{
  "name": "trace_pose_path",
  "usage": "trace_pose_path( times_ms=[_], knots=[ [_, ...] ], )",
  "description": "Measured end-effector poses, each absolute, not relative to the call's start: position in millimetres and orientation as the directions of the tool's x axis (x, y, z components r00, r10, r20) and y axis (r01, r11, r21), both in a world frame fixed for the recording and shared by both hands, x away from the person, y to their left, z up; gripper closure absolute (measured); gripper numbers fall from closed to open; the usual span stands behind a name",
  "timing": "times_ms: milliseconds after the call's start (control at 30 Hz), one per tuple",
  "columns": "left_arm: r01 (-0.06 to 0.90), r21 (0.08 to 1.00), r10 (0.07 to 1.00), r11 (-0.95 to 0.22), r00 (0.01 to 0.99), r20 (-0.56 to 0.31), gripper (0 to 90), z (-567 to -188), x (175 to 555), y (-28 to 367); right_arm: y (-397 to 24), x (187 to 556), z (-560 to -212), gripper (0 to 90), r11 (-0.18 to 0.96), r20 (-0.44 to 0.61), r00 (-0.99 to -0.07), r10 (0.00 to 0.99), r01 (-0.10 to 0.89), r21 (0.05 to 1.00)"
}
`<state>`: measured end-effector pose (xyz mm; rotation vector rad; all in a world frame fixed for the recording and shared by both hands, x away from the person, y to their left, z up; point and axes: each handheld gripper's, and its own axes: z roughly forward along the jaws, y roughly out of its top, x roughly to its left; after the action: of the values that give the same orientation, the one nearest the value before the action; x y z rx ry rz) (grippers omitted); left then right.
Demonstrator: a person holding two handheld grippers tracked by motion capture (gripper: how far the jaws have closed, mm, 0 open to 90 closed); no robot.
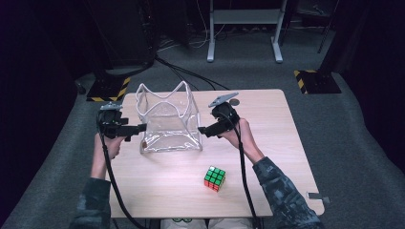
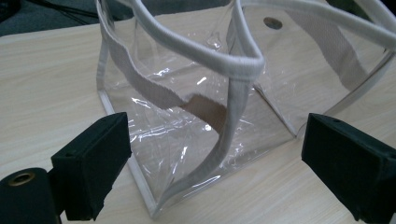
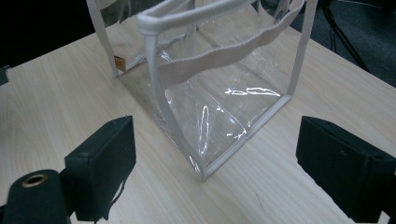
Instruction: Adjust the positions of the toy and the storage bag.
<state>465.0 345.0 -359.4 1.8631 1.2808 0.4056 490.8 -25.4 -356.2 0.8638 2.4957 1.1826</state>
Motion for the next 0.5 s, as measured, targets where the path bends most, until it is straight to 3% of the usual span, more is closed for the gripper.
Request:
trace_pose_path(
  times_ms=[500],
  knots=[
    [0.616,0.779,0.901,-0.112,0.394,-0.182,11.6,-337.4,488.2,354.0,-1.9,512.1,-337.4,13.5,0.496,0.021,-0.791,0.612,0.404,0.769]
  ],
)
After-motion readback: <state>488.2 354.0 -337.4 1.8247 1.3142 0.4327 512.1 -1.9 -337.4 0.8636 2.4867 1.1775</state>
